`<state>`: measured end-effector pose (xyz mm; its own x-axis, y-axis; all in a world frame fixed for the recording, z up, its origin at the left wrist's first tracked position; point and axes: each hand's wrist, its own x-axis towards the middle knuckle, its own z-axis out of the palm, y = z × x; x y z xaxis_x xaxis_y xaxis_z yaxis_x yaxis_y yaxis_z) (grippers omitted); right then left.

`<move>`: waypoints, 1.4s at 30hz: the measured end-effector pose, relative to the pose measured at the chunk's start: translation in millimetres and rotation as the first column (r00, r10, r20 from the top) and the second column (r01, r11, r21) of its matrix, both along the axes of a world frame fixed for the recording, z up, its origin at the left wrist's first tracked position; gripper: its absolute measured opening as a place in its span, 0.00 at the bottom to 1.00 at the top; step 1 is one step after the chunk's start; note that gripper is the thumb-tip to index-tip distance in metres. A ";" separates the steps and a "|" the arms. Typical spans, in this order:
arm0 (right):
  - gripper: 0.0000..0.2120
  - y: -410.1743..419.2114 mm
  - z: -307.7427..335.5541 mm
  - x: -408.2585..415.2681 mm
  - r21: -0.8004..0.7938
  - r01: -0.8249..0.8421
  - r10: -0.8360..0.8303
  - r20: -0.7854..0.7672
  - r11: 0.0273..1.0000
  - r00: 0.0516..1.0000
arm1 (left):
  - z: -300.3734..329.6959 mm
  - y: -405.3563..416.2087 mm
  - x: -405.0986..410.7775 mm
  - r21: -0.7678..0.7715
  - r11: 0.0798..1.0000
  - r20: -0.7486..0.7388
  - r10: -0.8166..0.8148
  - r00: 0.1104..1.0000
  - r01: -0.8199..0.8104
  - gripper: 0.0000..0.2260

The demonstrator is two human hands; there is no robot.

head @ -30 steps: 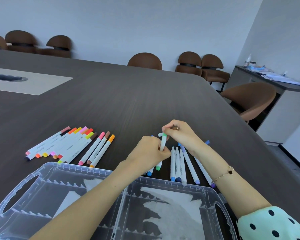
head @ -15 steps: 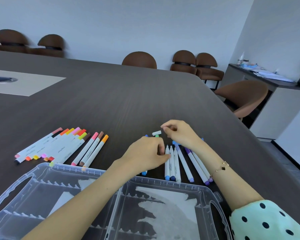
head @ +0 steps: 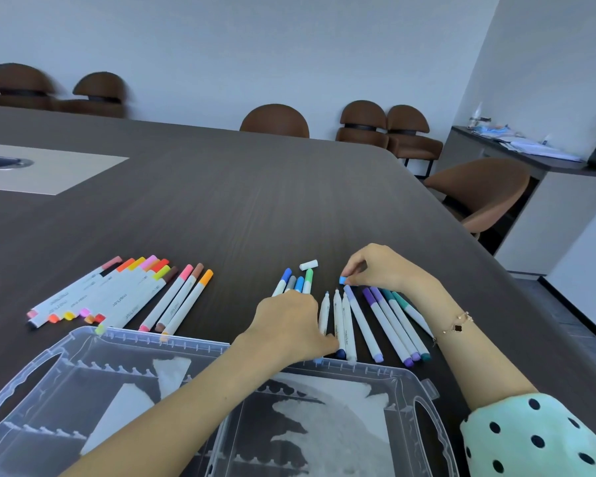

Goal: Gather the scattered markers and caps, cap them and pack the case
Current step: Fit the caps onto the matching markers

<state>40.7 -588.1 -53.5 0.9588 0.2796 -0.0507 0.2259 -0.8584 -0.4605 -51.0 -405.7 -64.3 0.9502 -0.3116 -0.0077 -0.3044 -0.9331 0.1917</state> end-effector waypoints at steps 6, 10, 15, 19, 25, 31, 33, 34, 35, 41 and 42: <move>0.03 2.3 3.2 -0.6 0.135 0.041 -0.052 0.074 0.990 0.996 | 2.0 5.8 9.6 -0.120 0.991 -0.026 0.048 0.999 -0.051 0.17; 0.07 8.1 11.5 -6.3 0.333 0.036 -0.030 -0.024 0.942 0.999 | 5.8 16.6 21.0 -0.360 0.928 -0.123 0.055 0.991 -0.096 0.16; 0.11 8.9 7.3 -5.7 0.528 0.095 -0.026 -0.137 0.844 0.990 | 12.3 20.6 19.9 -0.452 0.889 -0.119 0.019 0.993 -0.071 0.12; 0.13 15.8 8.0 -7.8 0.525 0.075 0.015 -0.166 0.848 0.986 | 10.3 18.5 18.3 -0.455 0.889 -0.132 -0.013 0.991 -0.049 0.14; 0.14 22.2 7.8 -6.7 0.505 0.082 -0.011 -0.141 0.859 0.990 | 12.1 19.3 17.6 -0.452 0.890 -0.127 -0.005 0.992 -0.054 0.13; 0.15 17.2 6.3 -3.3 0.468 0.141 -0.090 -0.130 0.872 0.987 | 12.9 17.4 16.8 -0.457 0.888 -0.121 -0.014 0.993 -0.044 0.11; 0.14 21.2 3.4 -4.7 0.425 0.127 -0.066 -0.157 0.896 0.985 | 12.2 16.8 17.2 -0.453 0.890 -0.126 -0.016 0.992 -0.043 0.11; 0.14 23.6 3.0 -5.1 0.417 0.112 -0.046 -0.166 0.902 0.985 | 11.7 17.1 17.5 -0.455 0.889 -0.130 -0.015 0.991 -0.046 0.11; 0.14 25.6 3.4 -5.5 0.418 0.093 -0.023 -0.171 0.903 0.985 | 11.6 17.7 18.0 -0.459 0.887 -0.134 -0.014 0.991 -0.049 0.11; 0.10 27.3 1.5 -10.6 0.493 0.013 0.082 -0.170 0.870 0.982 | 11.1 17.2 19.1 -0.469 0.881 -0.194 -0.043 0.980 -0.054 0.12; 0.09 28.6 0.9 -12.1 0.499 0.000 0.097 -0.169 0.867 0.981 | 10.3 16.6 19.0 -0.464 0.884 -0.203 -0.042 0.978 -0.058 0.14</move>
<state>28.7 -559.4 -52.6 0.9305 0.3603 -0.0661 0.1314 -0.4968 -0.8579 -31.9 -389.1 -53.9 0.9462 -0.3189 -0.0547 -0.2053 -0.7225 0.6602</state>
